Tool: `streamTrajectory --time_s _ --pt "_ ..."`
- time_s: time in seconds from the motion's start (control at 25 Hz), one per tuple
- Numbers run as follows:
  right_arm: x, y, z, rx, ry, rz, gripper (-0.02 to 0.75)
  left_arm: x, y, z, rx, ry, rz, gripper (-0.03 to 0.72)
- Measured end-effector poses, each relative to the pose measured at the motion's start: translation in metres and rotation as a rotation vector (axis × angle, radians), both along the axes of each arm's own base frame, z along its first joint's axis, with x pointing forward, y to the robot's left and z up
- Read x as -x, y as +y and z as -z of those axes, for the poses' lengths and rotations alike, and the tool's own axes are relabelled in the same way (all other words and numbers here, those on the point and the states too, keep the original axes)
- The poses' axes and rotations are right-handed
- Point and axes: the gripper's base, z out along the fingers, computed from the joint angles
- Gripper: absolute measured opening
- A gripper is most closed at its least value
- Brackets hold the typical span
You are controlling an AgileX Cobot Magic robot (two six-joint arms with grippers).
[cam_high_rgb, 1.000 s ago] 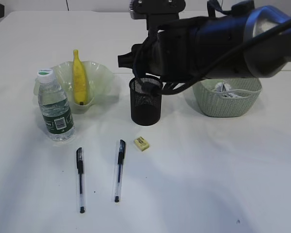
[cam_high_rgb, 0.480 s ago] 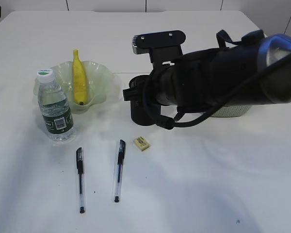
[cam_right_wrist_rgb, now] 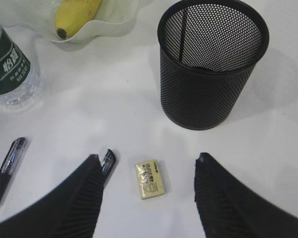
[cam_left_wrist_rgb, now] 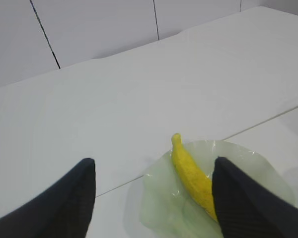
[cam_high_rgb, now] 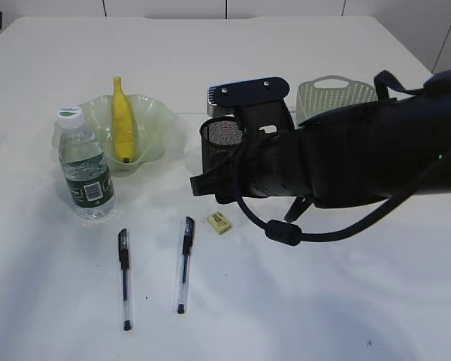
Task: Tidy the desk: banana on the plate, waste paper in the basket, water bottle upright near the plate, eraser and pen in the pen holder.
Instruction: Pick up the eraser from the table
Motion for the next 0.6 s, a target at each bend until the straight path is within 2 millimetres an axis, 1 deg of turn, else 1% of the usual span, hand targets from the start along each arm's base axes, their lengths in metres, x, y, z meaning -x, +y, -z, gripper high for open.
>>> streamTrajectory --time_s 0.04,0.24,0.36,0.48,0.6 --pt "0.003 -0.002 0.001 0.006 0.004 -0.004 0.442 0.0 0.0 0.0 0.002 0.002 0.0 0.514" --pt "0.011 -0.008 -0.006 0.013 -0.011 -0.024 0.442 0.0 0.0 0.0 0.014 0.008 -0.003 0.514" --pt "0.019 -0.01 -0.003 0.006 0.004 -0.069 0.442 0.0 0.0 0.0 0.022 0.011 -0.005 0.514" --pt "0.03 -0.008 -0.001 -0.018 0.019 -0.163 0.442 0.0 0.0 0.001 0.027 0.015 -0.006 0.514" --pt "0.036 -0.01 0.003 -0.009 0.026 -0.192 0.439 0.0 0.0 0.001 0.02 0.021 -0.002 0.514"
